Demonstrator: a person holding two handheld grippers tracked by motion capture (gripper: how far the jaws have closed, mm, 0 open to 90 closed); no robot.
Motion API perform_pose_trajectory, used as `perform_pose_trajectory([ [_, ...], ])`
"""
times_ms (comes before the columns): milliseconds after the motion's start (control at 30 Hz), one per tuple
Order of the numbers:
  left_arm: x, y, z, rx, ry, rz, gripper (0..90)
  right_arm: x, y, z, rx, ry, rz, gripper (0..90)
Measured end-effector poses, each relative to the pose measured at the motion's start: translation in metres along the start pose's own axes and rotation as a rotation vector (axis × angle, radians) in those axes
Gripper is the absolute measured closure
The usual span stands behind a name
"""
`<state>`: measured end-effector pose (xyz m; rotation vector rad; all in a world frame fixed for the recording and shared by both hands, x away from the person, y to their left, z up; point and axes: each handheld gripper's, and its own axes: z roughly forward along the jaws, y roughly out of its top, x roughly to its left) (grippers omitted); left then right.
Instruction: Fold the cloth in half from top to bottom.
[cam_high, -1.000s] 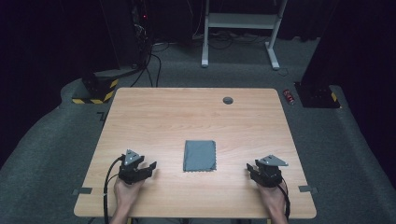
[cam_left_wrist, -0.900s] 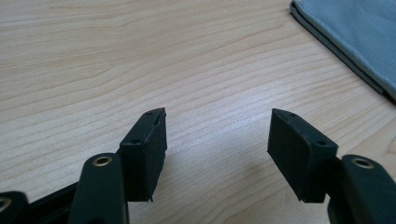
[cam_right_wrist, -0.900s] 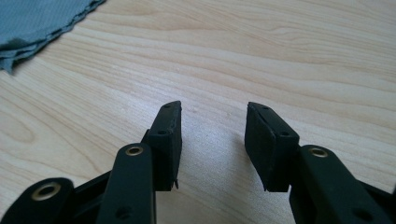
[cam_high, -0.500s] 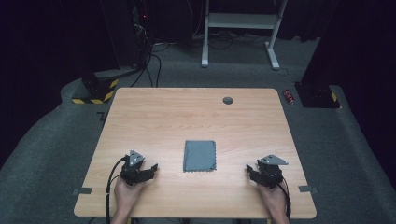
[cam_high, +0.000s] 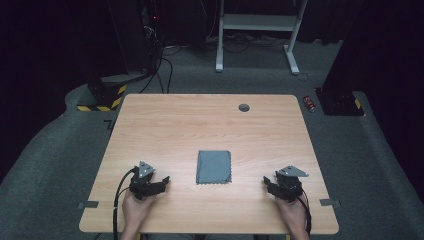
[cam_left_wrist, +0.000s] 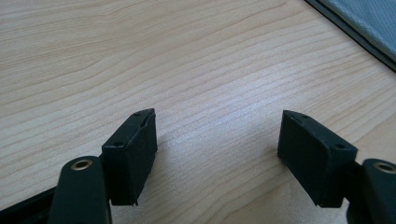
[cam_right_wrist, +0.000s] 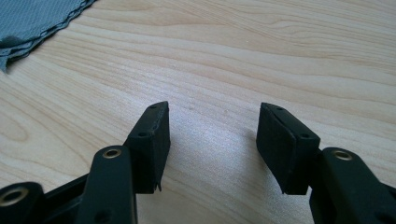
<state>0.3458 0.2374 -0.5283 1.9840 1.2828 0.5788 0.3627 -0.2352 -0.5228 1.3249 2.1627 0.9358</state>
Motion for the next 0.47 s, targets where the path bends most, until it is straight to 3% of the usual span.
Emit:
perform_pose_trajectory([
  [467,0.0001,0.0001,0.0000,0.001,-0.001,0.001,28.2,0.0000,0.0001,0.0000,0.002,0.000,0.005,43.7],
])
